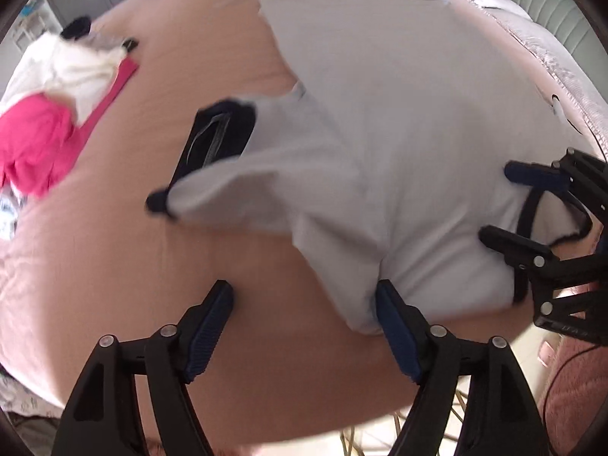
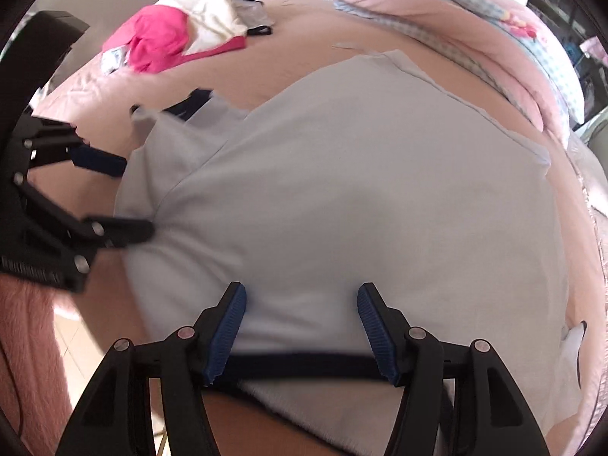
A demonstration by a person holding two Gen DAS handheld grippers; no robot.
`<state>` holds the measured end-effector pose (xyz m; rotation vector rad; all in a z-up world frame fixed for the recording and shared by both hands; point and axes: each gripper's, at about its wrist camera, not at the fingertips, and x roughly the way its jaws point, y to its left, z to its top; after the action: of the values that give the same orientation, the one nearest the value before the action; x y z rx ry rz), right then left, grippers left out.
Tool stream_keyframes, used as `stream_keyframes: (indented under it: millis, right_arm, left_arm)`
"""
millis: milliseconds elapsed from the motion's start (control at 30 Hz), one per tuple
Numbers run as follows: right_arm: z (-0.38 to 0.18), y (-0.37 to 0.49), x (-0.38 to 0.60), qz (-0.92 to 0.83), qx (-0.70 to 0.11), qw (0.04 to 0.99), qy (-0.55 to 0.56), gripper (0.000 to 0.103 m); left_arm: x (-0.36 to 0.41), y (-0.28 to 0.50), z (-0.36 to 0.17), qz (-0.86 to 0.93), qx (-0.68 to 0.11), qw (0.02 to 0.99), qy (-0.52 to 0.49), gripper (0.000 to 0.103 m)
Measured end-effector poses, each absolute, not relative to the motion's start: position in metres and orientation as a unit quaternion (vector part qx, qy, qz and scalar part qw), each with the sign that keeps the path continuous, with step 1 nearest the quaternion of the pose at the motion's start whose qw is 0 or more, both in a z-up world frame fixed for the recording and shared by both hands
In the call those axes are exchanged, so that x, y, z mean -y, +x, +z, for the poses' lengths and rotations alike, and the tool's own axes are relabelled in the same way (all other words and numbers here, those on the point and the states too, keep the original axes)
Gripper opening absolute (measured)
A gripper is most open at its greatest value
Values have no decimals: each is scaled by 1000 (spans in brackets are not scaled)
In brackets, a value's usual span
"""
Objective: Fold clothes
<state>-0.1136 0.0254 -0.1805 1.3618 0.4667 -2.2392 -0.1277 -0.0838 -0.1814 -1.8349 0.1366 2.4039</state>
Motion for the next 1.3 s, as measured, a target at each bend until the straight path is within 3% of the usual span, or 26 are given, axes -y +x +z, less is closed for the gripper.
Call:
stream_keyframes:
  millis: [167, 400, 467, 500, 567, 667, 733, 767, 800, 833, 1000, 1067, 1100, 1300]
  right_arm:
    - [-164, -105, -37, -799, -142, 279, 513, 61]
    - [-157, -123, -6, -822, -136, 274, 481, 61]
    - [-172, -120, 4, -803, -164, 279, 500, 62]
    - [-179, -114, 7, -795, -185, 280, 506, 64]
    - [-176, -95, 5, -791, -215, 292, 493, 64]
    - [-166, -95, -18, -766, -180, 329, 523, 64]
    - [-159, -102, -29, -770, -160, 327, 524, 64]
    - [-155, -108, -33, -780, -156, 315, 518, 64]
    - [-152, -114, -35, -788, -151, 304, 514, 64]
    - [-148, -122, -33, -794, -148, 299, 509, 64]
    - [-125, -161, -5, -816, -164, 300, 467, 64]
    - [-123, -173, 15, -811, -195, 307, 458, 54]
    - [-125, -176, 26, -806, -214, 310, 458, 47]
    - [-147, -194, 86, -742, -312, 366, 467, 43]
  left_arm:
    - [106, -124, -163, 803, 3, 55, -593, 78]
    - [160, -142, -172, 822, 187, 23, -537, 77]
    - [157, -143, -180, 818, 136, 11, -559, 75]
    - [156, -141, -177, 817, 112, 0, -566, 68]
    - [157, -136, -171, 815, 71, -19, -575, 68]
    - [187, -137, -153, 835, 154, 1, -528, 68]
    - [204, -150, -152, 841, 162, -18, -515, 63]
    - [211, -157, -153, 842, 161, -27, -514, 58]
    - [214, -159, -155, 840, 164, -22, -517, 44]
    - [218, -160, -158, 837, 169, -15, -521, 40]
    - [204, -129, -178, 827, 252, 44, -501, 38]
    - [204, -112, -176, 822, 318, 65, -468, 38]
    - [206, -113, -179, 821, 317, 62, -471, 38]
    - [199, -107, -177, 831, 260, 76, -486, 38]
